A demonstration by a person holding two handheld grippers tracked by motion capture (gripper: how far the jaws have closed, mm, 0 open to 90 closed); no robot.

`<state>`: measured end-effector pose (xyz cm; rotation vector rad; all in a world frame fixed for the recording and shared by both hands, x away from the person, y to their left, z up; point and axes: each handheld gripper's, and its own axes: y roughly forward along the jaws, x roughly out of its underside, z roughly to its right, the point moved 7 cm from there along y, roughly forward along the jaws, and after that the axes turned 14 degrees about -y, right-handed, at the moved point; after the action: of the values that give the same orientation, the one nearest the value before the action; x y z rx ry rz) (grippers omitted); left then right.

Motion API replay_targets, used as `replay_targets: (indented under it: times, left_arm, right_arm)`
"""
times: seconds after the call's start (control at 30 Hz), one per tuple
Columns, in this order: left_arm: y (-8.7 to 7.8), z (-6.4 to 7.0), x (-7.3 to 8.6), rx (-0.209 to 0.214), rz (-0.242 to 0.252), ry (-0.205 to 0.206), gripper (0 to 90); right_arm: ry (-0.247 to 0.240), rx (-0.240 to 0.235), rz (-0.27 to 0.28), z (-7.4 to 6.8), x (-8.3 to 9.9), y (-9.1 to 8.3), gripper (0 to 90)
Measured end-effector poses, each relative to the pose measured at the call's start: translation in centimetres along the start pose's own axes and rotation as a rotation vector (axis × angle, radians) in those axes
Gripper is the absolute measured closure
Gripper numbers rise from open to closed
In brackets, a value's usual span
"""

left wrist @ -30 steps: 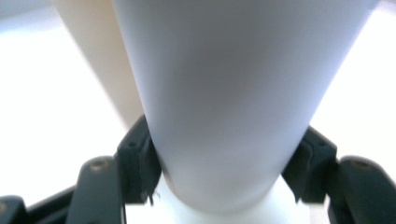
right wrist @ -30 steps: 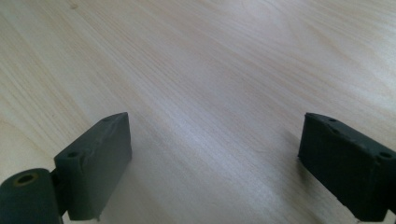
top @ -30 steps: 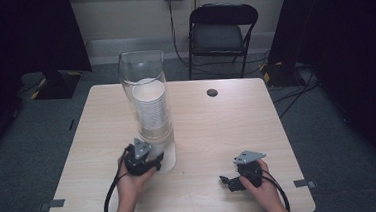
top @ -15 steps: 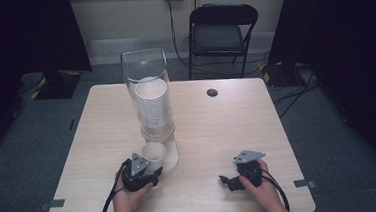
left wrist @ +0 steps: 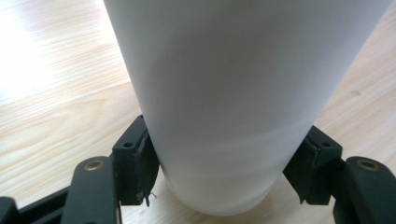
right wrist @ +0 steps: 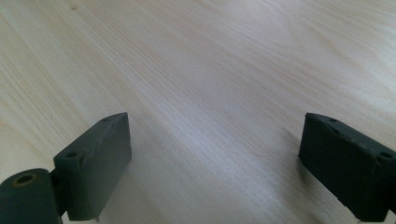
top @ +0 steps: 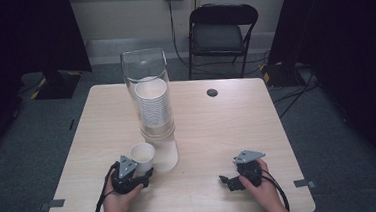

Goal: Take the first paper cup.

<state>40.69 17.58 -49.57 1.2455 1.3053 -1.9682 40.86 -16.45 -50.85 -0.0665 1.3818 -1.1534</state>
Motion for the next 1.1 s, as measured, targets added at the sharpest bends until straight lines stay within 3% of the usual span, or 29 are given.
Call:
replay_targets:
  times: [0.2,0.23,0.43,0.5,0.6,0.77,1.1]
  left_arm:
    - [-0.1,-1.8,-0.1,-0.041,0.011,-0.047,34.1]
    - [-0.1,-2.6,-0.2,-0.059,0.028,-0.082,34.1]
    - [0.1,-4.6,-0.3,-0.116,0.029,-0.138,34.0]
    - [0.1,-4.9,-0.5,-0.129,0.043,-0.144,33.9]
    - [0.4,-5.2,-0.5,-0.141,0.025,-0.171,33.8]
    - [0.7,-5.4,-0.4,-0.162,-0.016,-0.17,33.7]
    - [0.7,-5.4,-0.1,-0.153,-0.045,-0.19,33.5]
  right_arm:
    - [0.0,0.0,0.0,0.0,0.0,0.0,8.6]
    - [0.0,0.0,0.0,0.0,0.0,0.0,8.5]
    - [0.0,0.0,0.0,0.0,0.0,0.0,8.6]
    - [0.0,0.0,0.0,0.0,0.0,0.0,8.5]
    - [0.0,0.0,0.0,0.0,0.0,0.0,8.5]
    - [0.0,0.0,0.0,0.0,0.0,0.0,8.6]
    - [0.0,0.0,0.0,0.0,0.0,0.0,8.5]
